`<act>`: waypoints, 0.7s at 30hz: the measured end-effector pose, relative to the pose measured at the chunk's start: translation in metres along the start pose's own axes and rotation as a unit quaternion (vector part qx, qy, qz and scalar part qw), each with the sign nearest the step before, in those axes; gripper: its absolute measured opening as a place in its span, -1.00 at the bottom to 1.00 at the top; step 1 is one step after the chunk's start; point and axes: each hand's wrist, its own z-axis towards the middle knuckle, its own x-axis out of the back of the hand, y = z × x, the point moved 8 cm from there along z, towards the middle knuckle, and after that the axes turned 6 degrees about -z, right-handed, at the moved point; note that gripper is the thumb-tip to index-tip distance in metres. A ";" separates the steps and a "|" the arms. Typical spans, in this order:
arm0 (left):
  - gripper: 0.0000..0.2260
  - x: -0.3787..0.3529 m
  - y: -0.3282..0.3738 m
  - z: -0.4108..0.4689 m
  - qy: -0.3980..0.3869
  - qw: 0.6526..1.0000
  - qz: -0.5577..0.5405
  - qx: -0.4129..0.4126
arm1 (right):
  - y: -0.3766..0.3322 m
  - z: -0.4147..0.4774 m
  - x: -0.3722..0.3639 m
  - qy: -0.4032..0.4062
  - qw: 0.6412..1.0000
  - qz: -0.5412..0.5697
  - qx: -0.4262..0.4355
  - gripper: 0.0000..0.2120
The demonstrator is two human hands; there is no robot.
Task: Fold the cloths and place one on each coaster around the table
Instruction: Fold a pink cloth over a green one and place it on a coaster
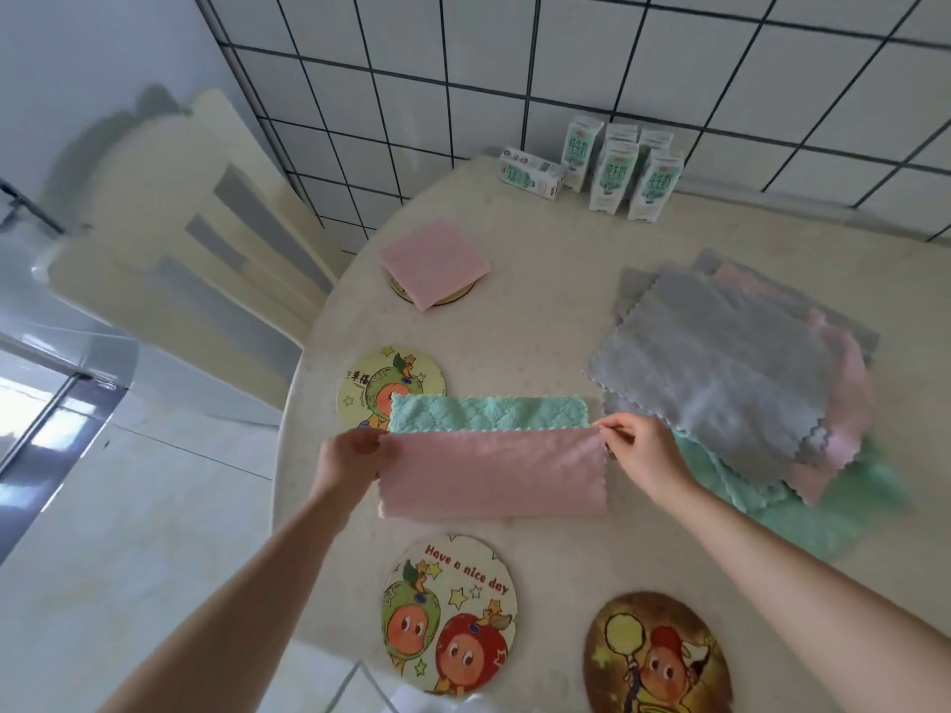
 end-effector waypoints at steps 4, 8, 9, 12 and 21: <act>-0.91 -0.008 0.007 0.028 0.009 1.000 0.001 0.000 | 0.009 0.032 -0.006 0.028 0.998 0.040 -0.047 -0.89; -0.90 -0.013 0.008 0.049 0.008 0.999 0.052 -0.011 | 0.022 0.051 -0.016 0.015 0.994 0.055 -0.090 -0.93; -0.91 -0.013 0.007 0.054 0.012 0.998 0.063 -0.013 | 0.025 0.052 -0.019 0.008 0.993 0.062 -0.099 -0.92; -0.94 -0.015 0.009 0.064 0.013 0.995 0.097 -0.022 | 0.030 0.055 -0.023 0.000 0.992 0.064 -0.110 -0.79; -0.88 -0.024 0.021 0.076 0.005 0.983 0.178 -0.035 | 0.024 0.064 -0.023 0.001 0.994 0.028 -0.109 -0.89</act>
